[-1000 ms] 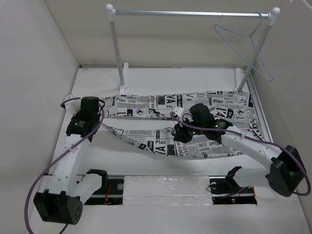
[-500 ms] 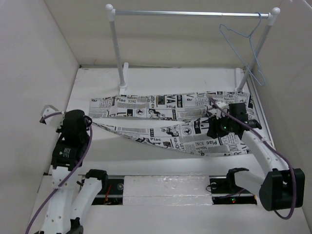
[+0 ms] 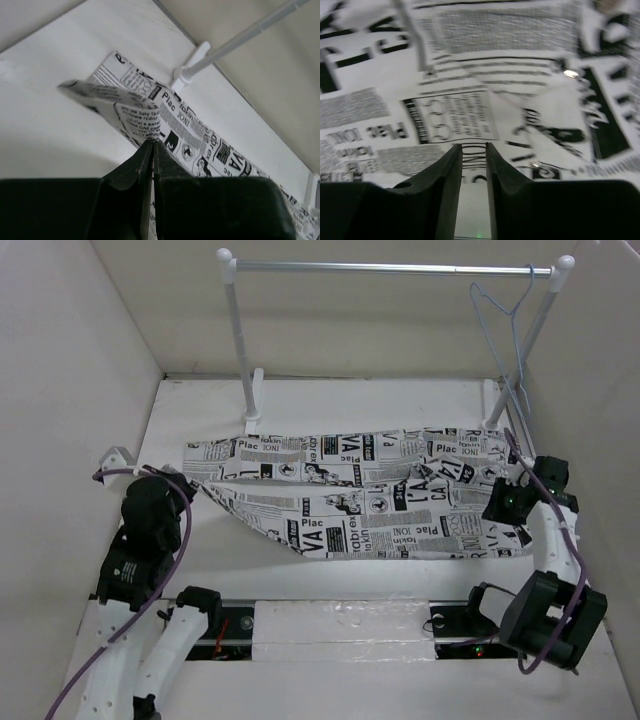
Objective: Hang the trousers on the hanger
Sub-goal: Fold the trousers at the center of the board.
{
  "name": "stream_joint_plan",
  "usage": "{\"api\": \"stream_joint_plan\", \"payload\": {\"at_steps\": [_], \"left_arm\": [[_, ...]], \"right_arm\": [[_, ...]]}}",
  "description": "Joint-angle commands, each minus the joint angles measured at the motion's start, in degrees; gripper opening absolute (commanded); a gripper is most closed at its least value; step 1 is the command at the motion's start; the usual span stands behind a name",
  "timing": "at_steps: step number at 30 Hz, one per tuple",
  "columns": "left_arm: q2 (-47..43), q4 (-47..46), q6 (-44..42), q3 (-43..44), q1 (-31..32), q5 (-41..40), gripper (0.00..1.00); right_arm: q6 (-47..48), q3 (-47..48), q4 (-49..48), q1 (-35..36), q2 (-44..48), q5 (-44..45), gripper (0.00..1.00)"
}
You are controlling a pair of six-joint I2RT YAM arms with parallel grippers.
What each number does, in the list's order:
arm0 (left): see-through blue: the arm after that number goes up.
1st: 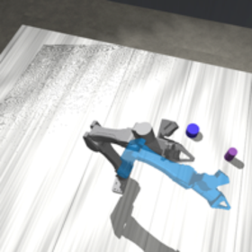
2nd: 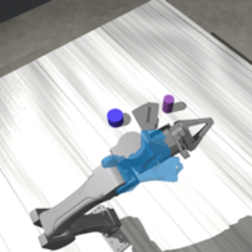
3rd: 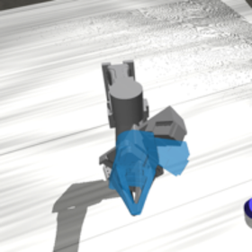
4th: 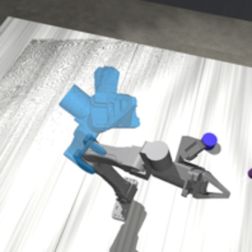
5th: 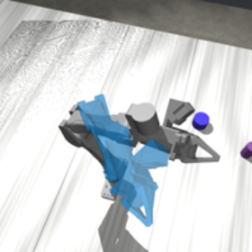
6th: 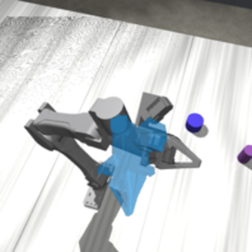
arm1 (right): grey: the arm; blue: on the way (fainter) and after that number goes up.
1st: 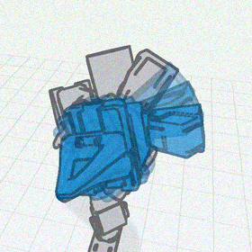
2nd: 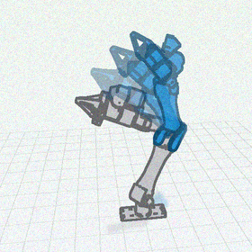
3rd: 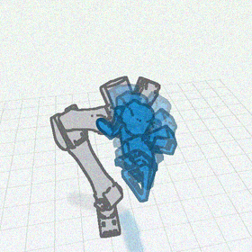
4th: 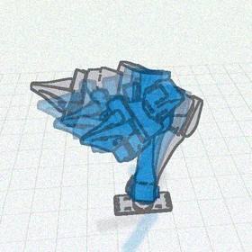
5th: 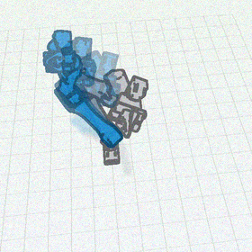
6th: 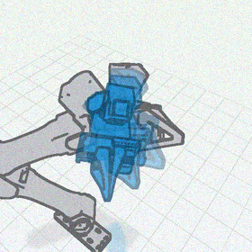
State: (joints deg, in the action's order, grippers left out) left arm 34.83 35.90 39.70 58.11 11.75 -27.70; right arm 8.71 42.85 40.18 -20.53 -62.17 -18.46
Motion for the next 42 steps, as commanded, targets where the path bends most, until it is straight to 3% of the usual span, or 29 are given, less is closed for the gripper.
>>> {"api": "stream_joint_plan", "payload": {"at_steps": [1, 2, 3, 5, 8, 13, 31, 34, 38, 39, 42], "left_arm": [[-4.31, 1.1, 1.25, -3.87, 1.87, 4.31, 0.0], [-5.2, 0.93, 1.86, -4.75, 2.75, 5.19, 0.0], [-5.73, 2.84, 2.74, -5.45, 5.63, 4.86, 0.0], [-6.18, 3.65, 3.36, -5.02, 7.32, 2.74, 0.0], [-6.62, 3.12, 0.55, -2.92, 9.42, -1.11, 0.0], [-6.17, 1.81, -0.5, -0.54, 13.21, -3.76, 0.0], [-4.33, 0.57, -2.62, 0.07, 14.44, -9.65, 0.0], [-3.89, 1.1, -2.18, 0.34, 14.44, -10.7, 0.0], [-3.1, 1.28, -2.17, 0.08, 14.44, -12.46, 0.0], [-3.01, 0.93, -2.35, -0.1, 14.44, -13.42, 0.0], [-2.14, 0.4, -4.28, 1.03, 14.44, -17.19, 0.0]], "right_arm": [[1.12, 3.37, 2.18, -7.48, -3.2, 8.16, 0.32], [2.0, 4.34, 2.18, -9.42, -4.87, 11.83, 0.41], [1.84, 7.48, 4.27, -17.53, -8.72, 7.52, 0.48], [0.78, 10.13, 4.73, -20.16, -9.8, 6.77, 0.49], [-0.89, 13.04, 7.18, -24.52, -11.65, 13.43, 0.51], [-3.34, 10.51, 9.03, -32.19, -12.8, 19.69, 0.52], [-6.34, -2.59, -12.75, -34.83, -17.8, 2.74, 0.53], [-5.64, -2.42, -14.87, -34.84, -20.61, 1.76, 0.49], [-5.72, -2.24, -16.1, -34.84, -22.03, 1.94, 0.24], [-5.81, -1.98, -15.41, -34.84, -21.68, 2.11, 0.1], [-5.02, 0.64, -11.81, -34.84, -18.43, 3.77, 0.02]]}}
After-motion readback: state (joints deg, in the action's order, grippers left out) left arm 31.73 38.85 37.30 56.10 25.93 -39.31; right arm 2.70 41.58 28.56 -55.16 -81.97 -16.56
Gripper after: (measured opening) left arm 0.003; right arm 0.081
